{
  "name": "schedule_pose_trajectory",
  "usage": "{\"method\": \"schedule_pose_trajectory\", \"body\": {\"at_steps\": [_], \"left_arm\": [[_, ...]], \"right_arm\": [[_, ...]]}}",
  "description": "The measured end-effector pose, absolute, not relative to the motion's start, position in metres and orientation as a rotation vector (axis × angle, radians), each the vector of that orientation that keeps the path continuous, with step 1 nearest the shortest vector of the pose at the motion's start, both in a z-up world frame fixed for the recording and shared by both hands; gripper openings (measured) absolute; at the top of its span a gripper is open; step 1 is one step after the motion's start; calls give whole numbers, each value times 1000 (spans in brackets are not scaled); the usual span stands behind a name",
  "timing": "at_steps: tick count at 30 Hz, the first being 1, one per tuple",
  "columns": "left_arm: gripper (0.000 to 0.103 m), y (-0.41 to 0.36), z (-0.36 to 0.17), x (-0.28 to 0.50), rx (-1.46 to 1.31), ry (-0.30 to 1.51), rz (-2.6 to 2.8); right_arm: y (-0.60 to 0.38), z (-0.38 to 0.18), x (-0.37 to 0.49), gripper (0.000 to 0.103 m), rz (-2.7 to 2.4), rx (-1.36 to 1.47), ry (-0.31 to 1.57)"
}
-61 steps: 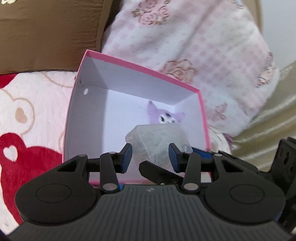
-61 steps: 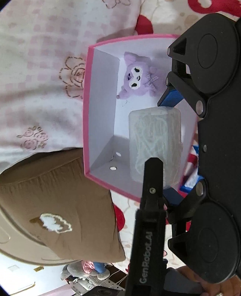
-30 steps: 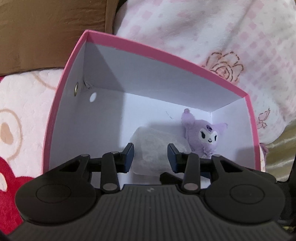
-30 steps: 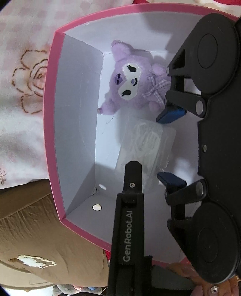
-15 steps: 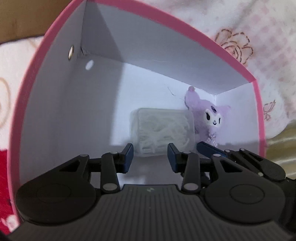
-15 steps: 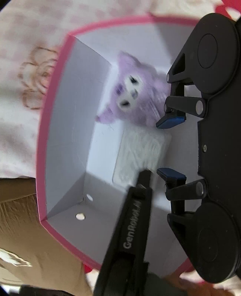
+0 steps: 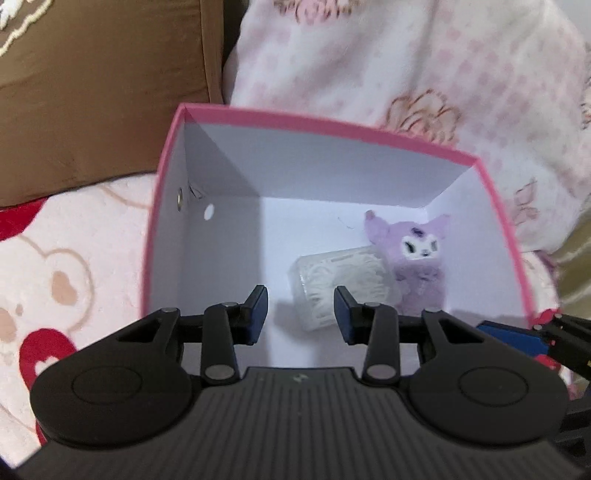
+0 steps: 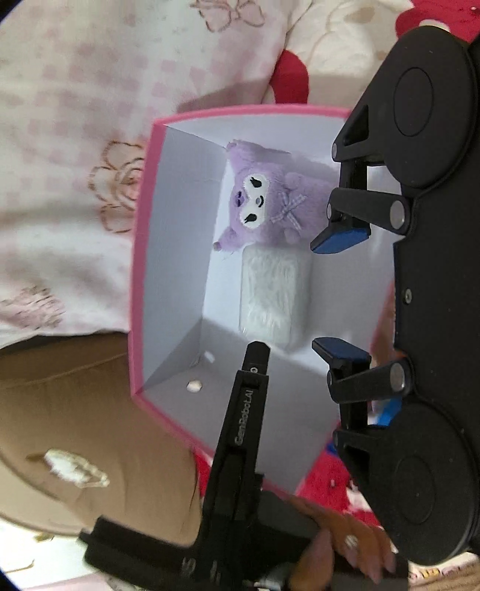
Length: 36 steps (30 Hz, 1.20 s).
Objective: Organize objects
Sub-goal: 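Withdraw both tools from the pink box and move toward the orange ball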
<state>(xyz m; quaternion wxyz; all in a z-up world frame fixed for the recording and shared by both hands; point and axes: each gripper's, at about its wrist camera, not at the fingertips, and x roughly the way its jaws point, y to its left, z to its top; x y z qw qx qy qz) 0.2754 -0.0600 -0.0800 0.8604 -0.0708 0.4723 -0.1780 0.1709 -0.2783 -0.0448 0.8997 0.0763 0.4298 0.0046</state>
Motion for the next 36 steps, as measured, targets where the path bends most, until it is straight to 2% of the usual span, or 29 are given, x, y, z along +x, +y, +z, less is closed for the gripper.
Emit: {"method": "schedule_pose_trajectory", "body": {"at_steps": [7,18,23,36], "left_arm": [[38,-42,-36,249,-104,991,-403],[46,-39,21,203,42,985,-539],[53,-34,32,181,63,1008,-605],[57,-20,40,138,87,1019,-696]], "right_arm": [[-274,-5,121,65,-10,206,775],[-240,13,65,65,18,161,693],[-222,29,45,66,25,115,686],[-185,51,7,66,52,14,690]]}}
